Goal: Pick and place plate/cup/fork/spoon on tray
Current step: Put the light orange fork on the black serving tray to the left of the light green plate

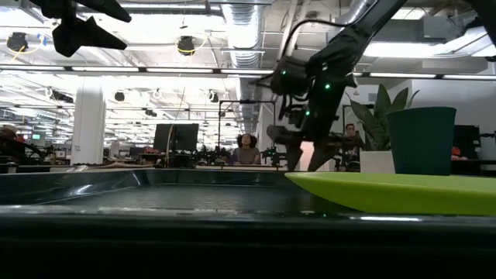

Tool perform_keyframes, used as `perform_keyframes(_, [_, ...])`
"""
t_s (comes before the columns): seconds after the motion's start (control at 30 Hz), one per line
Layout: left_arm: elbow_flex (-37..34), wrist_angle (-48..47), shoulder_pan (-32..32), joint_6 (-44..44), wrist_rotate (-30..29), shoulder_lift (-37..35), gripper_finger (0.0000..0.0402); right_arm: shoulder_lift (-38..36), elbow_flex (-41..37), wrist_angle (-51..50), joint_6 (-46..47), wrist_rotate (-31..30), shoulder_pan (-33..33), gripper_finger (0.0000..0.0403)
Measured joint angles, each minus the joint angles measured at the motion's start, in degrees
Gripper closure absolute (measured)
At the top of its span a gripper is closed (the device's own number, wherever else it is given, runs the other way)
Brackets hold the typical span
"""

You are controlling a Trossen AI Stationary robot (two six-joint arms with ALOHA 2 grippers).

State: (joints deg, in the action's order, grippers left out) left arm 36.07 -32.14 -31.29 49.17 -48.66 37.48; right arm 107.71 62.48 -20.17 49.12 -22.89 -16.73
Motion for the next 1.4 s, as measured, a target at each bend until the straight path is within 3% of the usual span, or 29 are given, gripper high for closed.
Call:
perform_keyframes(0.6, [0.00, -0.59, 0.00, 0.62, 0.46, -0.01, 0.0138, 5.01, 3.98, -2.89, -0.98, -2.78, -0.48, 0.0159])
perform_keyframes(0.77, [0.00, -0.59, 0.00, 0.61, 0.46, -0.01, 0.0138, 5.01, 3.98, -4.37, -0.98, -2.74, -0.17, 0.0205])
perform_keyframes(1.1, [0.00, -0.59, 0.00, 0.94, 0.46, -0.01, 0.0138, 4.92, 4.00, -4.86, -1.71, -1.91, 0.73, 0.0355])
perform_keyframes(1.4, [0.00, -0.59, 0.00, 1.02, 0.47, -0.01, 0.0138, 4.93, 4.00, -4.83, -1.73, -1.84, 1.63, 0.0359])
